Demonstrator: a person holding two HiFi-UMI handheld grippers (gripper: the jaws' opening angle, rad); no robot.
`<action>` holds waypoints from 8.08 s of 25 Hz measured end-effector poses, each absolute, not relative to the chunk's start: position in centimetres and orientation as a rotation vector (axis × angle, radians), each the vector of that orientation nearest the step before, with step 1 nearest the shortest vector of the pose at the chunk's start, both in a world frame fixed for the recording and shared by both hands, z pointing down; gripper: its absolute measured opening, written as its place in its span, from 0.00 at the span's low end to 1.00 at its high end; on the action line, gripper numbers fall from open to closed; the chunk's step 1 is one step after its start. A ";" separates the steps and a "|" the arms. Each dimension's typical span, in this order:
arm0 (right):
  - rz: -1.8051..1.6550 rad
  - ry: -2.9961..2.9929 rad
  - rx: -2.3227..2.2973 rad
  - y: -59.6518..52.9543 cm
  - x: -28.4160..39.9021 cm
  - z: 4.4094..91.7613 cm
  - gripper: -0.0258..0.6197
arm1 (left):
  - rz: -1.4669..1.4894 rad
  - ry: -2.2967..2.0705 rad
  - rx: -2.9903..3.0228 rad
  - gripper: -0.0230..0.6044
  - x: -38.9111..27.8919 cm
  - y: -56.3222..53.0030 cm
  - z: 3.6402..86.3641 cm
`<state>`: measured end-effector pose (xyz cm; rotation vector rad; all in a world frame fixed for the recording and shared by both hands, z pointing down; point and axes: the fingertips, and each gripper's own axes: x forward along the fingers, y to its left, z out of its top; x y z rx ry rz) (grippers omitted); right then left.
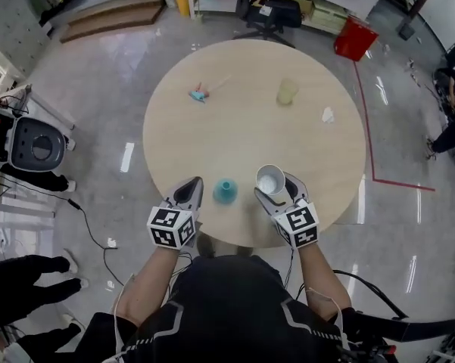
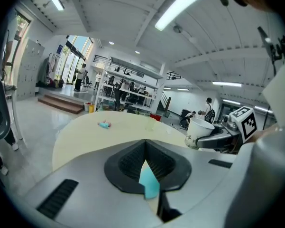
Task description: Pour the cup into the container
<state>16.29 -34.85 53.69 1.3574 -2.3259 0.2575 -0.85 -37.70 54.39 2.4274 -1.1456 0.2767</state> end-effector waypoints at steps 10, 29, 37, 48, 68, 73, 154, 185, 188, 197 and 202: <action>0.165 -2.204 1.203 -35.2 13.6 54.3 0.51 | 0.264 -1.135 2.489 0.04 -1.0 -37.0 53.5; 0.026 -1.896 0.938 -34.8 11.9 59.1 0.51 | 0.341 -1.054 2.501 0.04 -0.4 -35.8 56.0; -0.048 -1.804 0.869 -35.3 12.0 59.5 0.51 | 0.351 -1.043 2.496 0.04 -0.2 -35.7 56.5; -0.086 -1.715 0.811 -35.8 12.1 59.9 0.51 | 0.349 -1.027 2.487 0.04 0.0 -35.9 57.1; -0.199 -1.585 0.702 -36.7 11.9 60.2 0.51 | 0.343 -1.027 2.465 0.04 -0.2 -35.9 57.8; -0.216 -1.568 0.691 -36.8 12.0 60.0 0.51 | 0.343 -1.022 2.465 0.04 0.0 -35.8 57.8; 0.026 -1.838 1.066 -36.3 13.1 57.2 0.51 | 0.323 -0.984 2.508 0.04 0.3 -34.7 55.3; 0.462 -2.138 1.314 -34.6 17.5 66.3 0.51 | 0.400 -1.069 2.343 0.04 0.9 -36.7 60.4; 0.498 -2.141 1.329 -34.4 17.7 67.7 0.51 | 0.448 -1.079 2.330 0.04 0.5 -36.9 61.8; 0.541 -2.188 1.406 -33.8 18.2 69.2 0.51 | 0.440 -1.064 2.254 0.04 0.4 -37.0 63.4; 0.571 -2.179 1.371 -32.3 17.7 70.4 0.51 | 0.425 -1.066 2.236 0.04 -0.2 -36.5 63.8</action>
